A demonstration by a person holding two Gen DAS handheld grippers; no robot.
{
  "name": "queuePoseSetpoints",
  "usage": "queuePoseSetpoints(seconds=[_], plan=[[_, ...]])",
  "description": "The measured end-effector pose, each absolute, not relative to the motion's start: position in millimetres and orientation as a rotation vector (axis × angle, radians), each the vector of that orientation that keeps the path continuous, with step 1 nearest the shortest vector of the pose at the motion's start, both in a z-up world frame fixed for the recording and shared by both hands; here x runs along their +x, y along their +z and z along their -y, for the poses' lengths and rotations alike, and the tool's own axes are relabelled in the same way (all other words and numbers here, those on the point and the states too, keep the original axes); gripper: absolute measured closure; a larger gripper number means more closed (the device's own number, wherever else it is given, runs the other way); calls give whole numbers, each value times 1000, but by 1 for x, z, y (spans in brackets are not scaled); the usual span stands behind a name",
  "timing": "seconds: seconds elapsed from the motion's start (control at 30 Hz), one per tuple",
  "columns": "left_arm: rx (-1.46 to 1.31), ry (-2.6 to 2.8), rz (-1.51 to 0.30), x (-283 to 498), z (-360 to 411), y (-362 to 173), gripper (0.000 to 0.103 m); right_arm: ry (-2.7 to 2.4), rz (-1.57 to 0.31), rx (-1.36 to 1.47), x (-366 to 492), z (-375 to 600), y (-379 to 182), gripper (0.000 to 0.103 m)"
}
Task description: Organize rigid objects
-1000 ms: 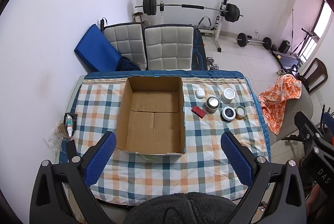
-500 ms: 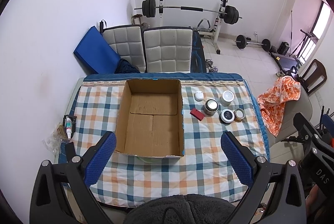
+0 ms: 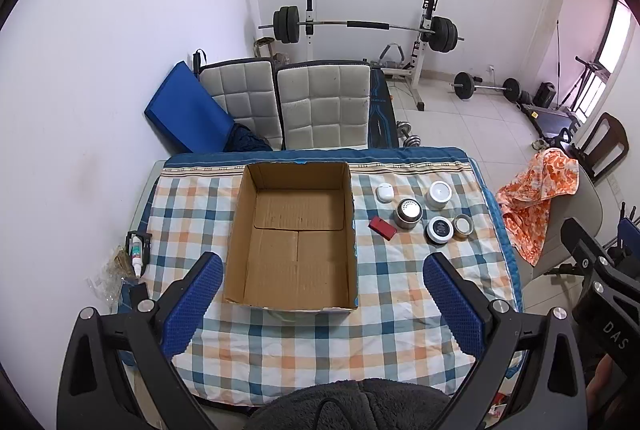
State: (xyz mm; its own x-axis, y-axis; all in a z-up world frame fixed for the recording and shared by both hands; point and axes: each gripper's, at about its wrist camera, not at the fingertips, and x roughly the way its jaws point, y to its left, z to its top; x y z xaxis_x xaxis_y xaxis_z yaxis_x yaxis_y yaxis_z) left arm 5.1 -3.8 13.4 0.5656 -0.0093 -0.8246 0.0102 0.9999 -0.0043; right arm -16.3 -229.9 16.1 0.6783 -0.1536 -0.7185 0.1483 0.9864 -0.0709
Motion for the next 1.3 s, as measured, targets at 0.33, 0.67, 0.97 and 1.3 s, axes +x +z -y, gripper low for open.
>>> queuePoseSetpoints(seconds=[0.33, 0.67, 0.97, 1.3], plan=[[8, -7, -963, 7, 4, 15, 0, -178, -805, -9, -14, 226, 10, 0], [11, 4, -936, 7, 1, 20, 0, -179, -802, -5, -14, 227, 9, 0], [14, 4, -932, 6, 2, 19, 0, -184, -802, -8, -14, 228, 8, 0], [13, 7, -934, 5, 0, 17, 0, -181, -803, -4, -14, 229, 7, 0]])
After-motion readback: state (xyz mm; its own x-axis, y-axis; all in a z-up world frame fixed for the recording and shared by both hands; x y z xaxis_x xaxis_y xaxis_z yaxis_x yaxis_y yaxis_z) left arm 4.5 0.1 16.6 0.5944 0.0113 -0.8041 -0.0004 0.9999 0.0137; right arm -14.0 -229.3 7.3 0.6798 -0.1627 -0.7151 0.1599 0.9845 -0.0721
